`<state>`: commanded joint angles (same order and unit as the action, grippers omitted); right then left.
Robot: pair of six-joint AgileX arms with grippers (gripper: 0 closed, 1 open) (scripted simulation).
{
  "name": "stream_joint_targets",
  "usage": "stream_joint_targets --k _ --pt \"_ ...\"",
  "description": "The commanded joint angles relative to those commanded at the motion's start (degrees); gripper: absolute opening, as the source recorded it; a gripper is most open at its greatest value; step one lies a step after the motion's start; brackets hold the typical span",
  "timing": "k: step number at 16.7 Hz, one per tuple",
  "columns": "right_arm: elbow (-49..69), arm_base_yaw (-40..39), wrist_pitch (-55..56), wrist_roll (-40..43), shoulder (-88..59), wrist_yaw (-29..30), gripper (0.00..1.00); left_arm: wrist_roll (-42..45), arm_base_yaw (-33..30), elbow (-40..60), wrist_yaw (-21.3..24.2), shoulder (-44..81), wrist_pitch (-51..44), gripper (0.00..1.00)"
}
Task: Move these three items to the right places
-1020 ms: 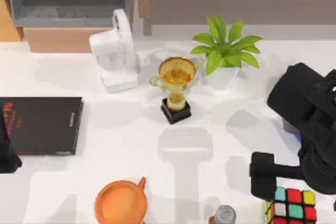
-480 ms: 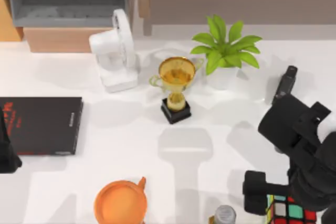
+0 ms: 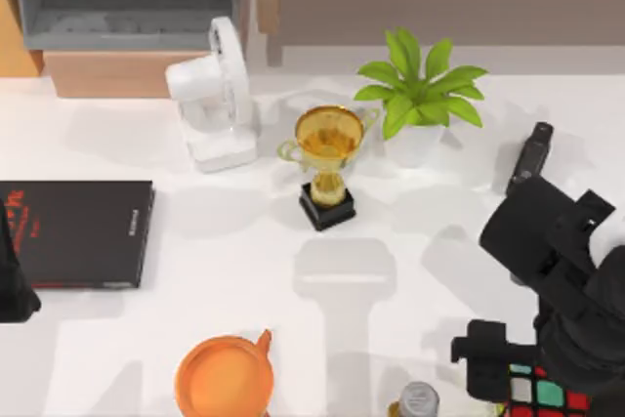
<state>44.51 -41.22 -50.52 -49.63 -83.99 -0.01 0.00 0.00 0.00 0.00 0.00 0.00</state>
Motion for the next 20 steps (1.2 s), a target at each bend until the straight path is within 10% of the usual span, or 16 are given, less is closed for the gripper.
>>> stream_joint_targets --k 8,20 --pt "0.0 0.0 0.0 0.0 0.0 0.0 0.02 0.0 0.0 0.0 0.0 0.0 0.0 1.0" --pt "1.32 0.24 -1.97 -0.09 0.81 0.11 0.0 0.0 0.0 0.0 0.0 0.0 0.0 1.0"
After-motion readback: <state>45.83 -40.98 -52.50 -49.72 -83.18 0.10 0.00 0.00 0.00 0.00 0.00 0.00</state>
